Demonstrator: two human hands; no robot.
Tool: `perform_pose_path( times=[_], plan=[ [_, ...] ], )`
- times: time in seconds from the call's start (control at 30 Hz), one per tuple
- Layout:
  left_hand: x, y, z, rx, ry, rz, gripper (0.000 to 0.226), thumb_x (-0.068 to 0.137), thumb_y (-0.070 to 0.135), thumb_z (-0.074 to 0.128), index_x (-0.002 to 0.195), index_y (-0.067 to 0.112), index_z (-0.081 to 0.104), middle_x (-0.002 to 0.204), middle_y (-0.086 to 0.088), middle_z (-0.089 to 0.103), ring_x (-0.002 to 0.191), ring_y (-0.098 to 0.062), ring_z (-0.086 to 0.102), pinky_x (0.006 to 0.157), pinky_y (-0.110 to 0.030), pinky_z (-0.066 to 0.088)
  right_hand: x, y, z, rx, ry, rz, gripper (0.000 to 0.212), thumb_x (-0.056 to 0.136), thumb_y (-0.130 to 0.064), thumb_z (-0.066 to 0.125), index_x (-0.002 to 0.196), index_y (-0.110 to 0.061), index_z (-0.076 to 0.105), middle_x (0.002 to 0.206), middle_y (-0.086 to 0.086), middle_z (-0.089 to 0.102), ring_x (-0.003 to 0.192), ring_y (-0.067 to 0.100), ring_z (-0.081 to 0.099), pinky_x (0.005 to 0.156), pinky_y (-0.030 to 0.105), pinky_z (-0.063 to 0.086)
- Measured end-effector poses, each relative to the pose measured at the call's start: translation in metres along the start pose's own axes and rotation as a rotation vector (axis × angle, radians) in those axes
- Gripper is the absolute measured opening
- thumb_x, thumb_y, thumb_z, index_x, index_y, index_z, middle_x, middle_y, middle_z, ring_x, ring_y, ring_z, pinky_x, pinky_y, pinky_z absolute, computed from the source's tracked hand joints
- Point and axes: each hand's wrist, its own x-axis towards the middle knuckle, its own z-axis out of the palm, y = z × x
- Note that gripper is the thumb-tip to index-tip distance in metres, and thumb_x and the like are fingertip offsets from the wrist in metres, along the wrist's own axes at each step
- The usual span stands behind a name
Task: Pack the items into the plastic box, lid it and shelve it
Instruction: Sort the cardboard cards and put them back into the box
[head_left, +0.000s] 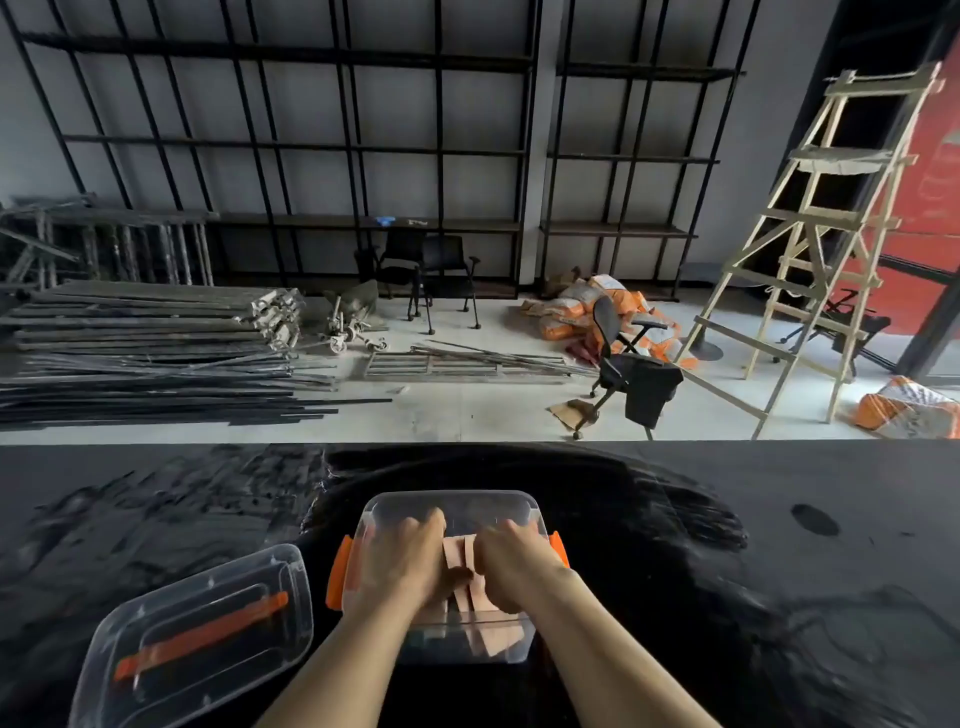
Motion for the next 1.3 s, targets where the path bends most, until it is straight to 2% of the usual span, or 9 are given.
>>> perform_pose_path(
  times=[0.1,0.27,0.43,0.57,0.73,0.93,1.1,1.2,1.3],
  plan=[
    [0.003,0.008,0.004,-0.015,-0.055,-0.045,0.054,0.075,0.061,0.058,0.12,0.03,0.055,0.118,-0.002,0.069,0.11,-0.025,0.065,0.088,-0.04,0.046,0.003,0.0,0.002,-0.018,-0.035,0.007,0.03,0.091,-0.006,0.064,0.121,-0.003,0.066,0.13,0.017,0.065,0.118,0.034,0.063,0.097,0.042,0.052],
    [0.007,0.018,0.012,-0.006,-0.009,-0.056,0.04,0.077,0.048,0.055,0.111,0.028,0.058,0.114,-0.003,0.069,0.108,-0.026,0.065,0.085,-0.038,0.048,0.015,0.005,0.011,0.051,0.058,0.024,0.033,0.095,-0.006,0.06,0.127,-0.003,0.064,0.134,0.019,0.064,0.122,0.034,0.061,0.1,0.04,0.05],
    [0.011,0.024,0.01,-0.111,0.01,-0.063,0.015,0.089,0.034,0.051,0.1,0.025,0.055,0.101,-0.001,0.07,0.095,-0.025,0.067,0.076,-0.035,0.052,0.011,0.011,0.017,0.234,0.446,0.034,0.017,0.09,-0.009,0.054,0.098,-0.014,0.068,0.102,0.006,0.073,0.087,0.024,0.069,0.051,0.021,0.033],
    [0.013,0.025,0.007,-0.302,0.032,-0.075,0.011,0.088,0.038,0.052,0.092,0.028,0.051,0.087,0.007,0.068,0.082,-0.016,0.065,0.08,-0.042,0.055,0.014,0.019,0.008,0.333,0.661,-0.012,0.019,0.092,-0.017,0.053,0.103,-0.018,0.069,0.102,-0.002,0.072,0.084,0.02,0.068,0.061,0.027,0.049],
    [0.022,0.005,-0.013,-0.534,0.026,-0.061,0.015,0.082,0.035,0.058,0.094,0.031,0.05,0.078,0.014,0.062,0.073,-0.005,0.061,0.06,-0.027,0.047,0.02,0.034,-0.004,0.568,0.847,0.042,0.013,0.087,-0.019,0.062,0.096,-0.021,0.071,0.09,-0.008,0.07,0.074,0.01,0.064,0.062,0.026,0.054],
    [0.027,-0.02,-0.037,-0.782,0.204,-0.113,0.014,0.083,0.021,0.064,0.094,0.03,0.064,0.085,0.012,0.072,0.081,-0.009,0.069,0.07,-0.033,0.057,0.025,0.046,-0.009,0.748,0.784,0.088,0.018,0.087,-0.02,0.072,0.105,-0.018,0.072,0.088,-0.004,0.075,0.076,0.01,0.07,0.067,0.023,0.056],
    [0.029,-0.007,-0.051,-0.989,0.199,0.003,0.028,0.083,0.026,0.074,0.11,0.023,0.067,0.099,0.008,0.074,0.092,-0.011,0.069,0.08,-0.033,0.057,0.031,0.035,-0.02,1.168,0.356,-0.046,0.031,0.089,-0.03,0.075,0.117,-0.019,0.066,0.099,0.006,0.079,0.086,0.021,0.076,0.069,0.035,0.062],
    [0.026,0.006,-0.052,-1.012,0.145,-0.016,0.022,0.09,0.031,0.068,0.109,0.02,0.066,0.094,-0.001,0.075,0.086,-0.02,0.073,0.078,-0.044,0.06,0.037,0.034,-0.024,1.147,0.466,-0.015,0.016,0.091,-0.013,0.069,0.106,-0.012,0.073,0.096,0.008,0.078,0.088,0.026,0.075,0.077,0.046,0.063],
    [0.02,0.012,-0.042,-0.815,-0.008,-0.084,0.016,0.097,0.031,0.055,0.101,0.017,0.062,0.083,-0.003,0.075,0.065,-0.023,0.074,0.059,-0.039,0.061,0.043,0.048,-0.026,1.169,0.585,0.177,0.015,0.092,-0.008,0.06,0.104,-0.013,0.069,0.099,0.006,0.075,0.088,0.023,0.071,0.071,0.039,0.061]
  ],
)
